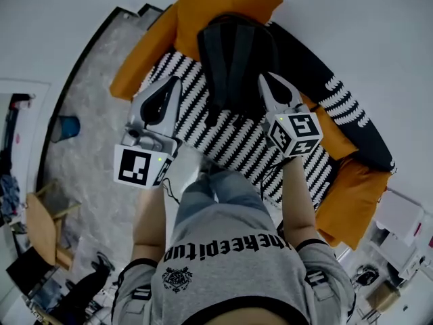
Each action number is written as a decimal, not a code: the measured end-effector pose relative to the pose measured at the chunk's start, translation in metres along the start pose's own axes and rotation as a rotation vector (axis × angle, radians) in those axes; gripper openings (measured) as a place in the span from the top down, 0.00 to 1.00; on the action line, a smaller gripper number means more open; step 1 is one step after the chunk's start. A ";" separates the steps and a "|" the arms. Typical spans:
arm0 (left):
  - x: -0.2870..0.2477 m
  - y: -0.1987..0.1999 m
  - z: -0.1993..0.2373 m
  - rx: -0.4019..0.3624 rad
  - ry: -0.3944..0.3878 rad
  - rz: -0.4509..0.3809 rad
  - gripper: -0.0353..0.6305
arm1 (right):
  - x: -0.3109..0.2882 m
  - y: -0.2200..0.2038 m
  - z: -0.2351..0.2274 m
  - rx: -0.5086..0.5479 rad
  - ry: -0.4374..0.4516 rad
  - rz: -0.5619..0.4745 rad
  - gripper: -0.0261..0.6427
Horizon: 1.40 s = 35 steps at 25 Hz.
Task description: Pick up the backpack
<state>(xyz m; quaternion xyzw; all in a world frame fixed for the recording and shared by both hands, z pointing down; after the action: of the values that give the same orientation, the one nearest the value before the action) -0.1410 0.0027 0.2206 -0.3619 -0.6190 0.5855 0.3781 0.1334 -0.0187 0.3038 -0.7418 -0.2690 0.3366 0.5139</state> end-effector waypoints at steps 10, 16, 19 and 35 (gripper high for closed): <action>-0.031 -0.025 -0.014 0.031 -0.026 0.015 0.92 | -0.038 -0.042 -0.056 -0.075 0.027 0.131 0.86; -0.052 -0.048 -0.012 0.048 -0.027 0.054 0.92 | -0.070 -0.068 -0.085 -0.104 0.051 0.189 0.82; -0.055 -0.056 -0.013 0.051 -0.023 0.085 0.92 | -0.079 -0.082 -0.093 -0.128 0.067 0.218 0.80; -0.056 -0.090 -0.008 0.066 0.020 0.167 0.92 | -0.126 -0.126 -0.146 -0.183 0.112 0.312 0.64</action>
<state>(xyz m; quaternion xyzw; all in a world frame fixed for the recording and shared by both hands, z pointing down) -0.1092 -0.0485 0.3077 -0.4053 -0.5632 0.6315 0.3461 0.1611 -0.1566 0.4866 -0.8357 -0.1510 0.3448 0.3999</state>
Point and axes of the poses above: the fingertips, and each gripper's own axes: x backward along the fingers, z to its left, y out of its top, the point moved 9 cm from there along x, backward along the fingers, and after that the axes turned 13 degrees about y, right-handed, at the moved point
